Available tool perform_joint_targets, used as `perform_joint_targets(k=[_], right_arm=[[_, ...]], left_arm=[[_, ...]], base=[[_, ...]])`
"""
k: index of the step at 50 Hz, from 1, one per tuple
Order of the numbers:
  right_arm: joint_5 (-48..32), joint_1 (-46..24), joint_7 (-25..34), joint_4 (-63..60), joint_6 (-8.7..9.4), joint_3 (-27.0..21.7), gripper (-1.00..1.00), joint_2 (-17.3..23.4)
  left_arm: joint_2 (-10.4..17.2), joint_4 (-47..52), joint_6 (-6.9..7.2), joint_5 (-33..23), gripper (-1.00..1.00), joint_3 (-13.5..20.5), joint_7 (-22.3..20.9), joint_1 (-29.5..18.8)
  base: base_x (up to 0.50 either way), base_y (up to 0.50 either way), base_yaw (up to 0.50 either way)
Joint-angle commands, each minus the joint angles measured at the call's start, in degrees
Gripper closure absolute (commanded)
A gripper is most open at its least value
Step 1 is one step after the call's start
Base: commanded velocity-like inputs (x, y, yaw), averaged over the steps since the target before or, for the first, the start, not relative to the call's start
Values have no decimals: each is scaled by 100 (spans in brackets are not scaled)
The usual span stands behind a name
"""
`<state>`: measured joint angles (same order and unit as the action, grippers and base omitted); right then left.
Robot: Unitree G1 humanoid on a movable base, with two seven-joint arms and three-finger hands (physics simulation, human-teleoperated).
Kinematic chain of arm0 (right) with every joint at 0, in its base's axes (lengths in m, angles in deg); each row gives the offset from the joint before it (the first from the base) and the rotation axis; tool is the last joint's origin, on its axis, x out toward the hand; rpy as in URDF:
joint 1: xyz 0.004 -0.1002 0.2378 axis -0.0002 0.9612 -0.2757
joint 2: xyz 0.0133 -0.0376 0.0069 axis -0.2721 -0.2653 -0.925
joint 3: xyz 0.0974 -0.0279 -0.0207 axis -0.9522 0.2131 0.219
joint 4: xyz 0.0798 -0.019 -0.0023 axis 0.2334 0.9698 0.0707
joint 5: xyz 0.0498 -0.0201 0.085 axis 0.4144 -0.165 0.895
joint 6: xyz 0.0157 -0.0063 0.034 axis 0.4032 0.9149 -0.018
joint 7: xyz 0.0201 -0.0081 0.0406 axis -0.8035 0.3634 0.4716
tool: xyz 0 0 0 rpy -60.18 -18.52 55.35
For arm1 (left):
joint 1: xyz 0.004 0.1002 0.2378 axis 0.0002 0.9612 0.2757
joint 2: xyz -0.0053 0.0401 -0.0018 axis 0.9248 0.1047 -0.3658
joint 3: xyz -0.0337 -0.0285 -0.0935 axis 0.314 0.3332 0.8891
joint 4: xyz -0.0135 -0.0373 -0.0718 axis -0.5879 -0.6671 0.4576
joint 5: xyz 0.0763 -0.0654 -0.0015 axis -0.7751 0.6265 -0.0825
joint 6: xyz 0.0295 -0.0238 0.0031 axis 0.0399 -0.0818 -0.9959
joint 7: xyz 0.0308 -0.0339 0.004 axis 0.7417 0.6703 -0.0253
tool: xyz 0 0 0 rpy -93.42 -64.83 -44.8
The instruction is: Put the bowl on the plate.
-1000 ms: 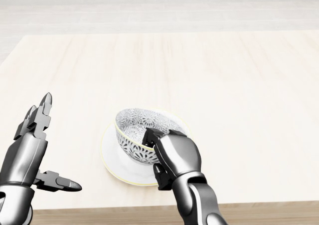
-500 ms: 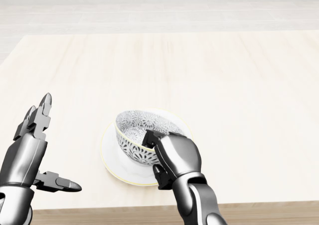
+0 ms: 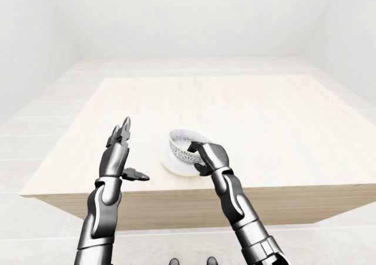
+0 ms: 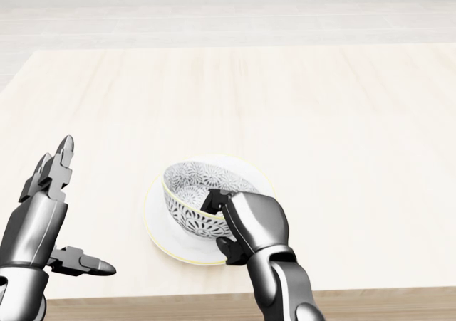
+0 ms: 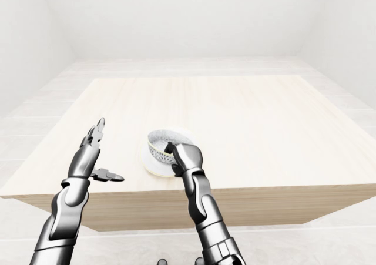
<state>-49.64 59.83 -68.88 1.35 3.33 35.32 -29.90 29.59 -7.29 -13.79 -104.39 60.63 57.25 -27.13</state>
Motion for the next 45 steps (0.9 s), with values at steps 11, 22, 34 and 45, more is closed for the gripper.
perform_joint_targets(k=[11,22,34,45], right_arm=[[-45,-3,1,-103,0,-27,-38,13],[-27,-5,118,-246,0,-83,-75,59],[-10,281,915,-1396,0,-78,-100,126],[187,420,1978,-2841,0,-264,-100,218]], left_arm=[[22,-101,0,10,-100,26,43,-3],[22,-77,0,12,-100,31,48,15],[24,-80,0,14,-100,27,47,3],[6,-48,0,-19,-100,7,41,1]], base=[[0,0,0],[0,0,0],[0,0,0],[0,0,0]])
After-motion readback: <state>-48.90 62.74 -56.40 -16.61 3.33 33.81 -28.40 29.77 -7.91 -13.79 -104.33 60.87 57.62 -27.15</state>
